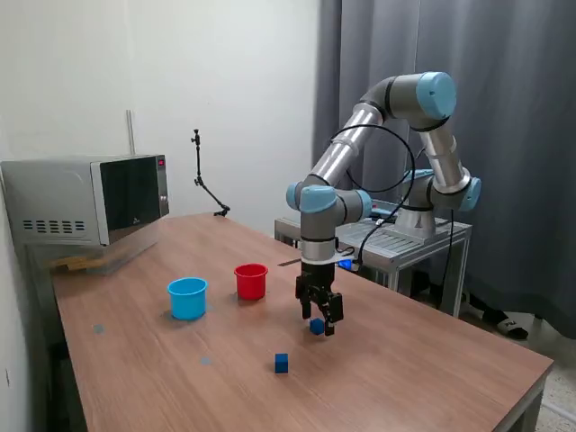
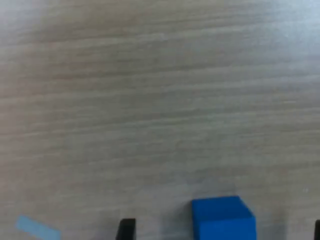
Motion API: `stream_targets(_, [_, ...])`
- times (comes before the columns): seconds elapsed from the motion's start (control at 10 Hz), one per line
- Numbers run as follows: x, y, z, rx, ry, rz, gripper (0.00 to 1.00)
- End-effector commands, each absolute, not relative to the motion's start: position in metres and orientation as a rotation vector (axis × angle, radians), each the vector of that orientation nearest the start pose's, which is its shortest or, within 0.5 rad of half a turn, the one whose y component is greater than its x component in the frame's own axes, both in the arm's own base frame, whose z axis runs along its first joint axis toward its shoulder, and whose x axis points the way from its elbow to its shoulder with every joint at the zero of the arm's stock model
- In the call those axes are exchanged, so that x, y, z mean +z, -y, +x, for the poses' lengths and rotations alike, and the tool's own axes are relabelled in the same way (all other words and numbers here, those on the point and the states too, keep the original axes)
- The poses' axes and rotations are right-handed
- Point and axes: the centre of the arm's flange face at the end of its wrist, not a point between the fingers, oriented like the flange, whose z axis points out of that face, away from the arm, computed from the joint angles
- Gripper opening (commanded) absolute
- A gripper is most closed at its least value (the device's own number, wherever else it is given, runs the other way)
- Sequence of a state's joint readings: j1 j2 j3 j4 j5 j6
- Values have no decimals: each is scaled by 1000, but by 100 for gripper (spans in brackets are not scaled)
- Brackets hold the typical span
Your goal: Place red objects in the red bin, and blue objects in the blue bin.
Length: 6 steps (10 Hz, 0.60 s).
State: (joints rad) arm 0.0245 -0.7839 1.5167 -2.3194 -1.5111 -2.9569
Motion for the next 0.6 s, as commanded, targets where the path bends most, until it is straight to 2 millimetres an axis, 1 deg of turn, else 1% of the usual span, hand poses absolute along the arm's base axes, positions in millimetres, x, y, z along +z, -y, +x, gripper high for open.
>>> stream_targets(0.0, [101,152,-690,-62,-2355,-2151,100])
stream_targets(0.1, [101,152,-690,-65,-2337,-2174,100])
stream_targets(0.3, [99,160,-687,-144,-2335,-2227,100])
stream_targets(0.5, [104,160,-691,-134,-2340,-2234,100])
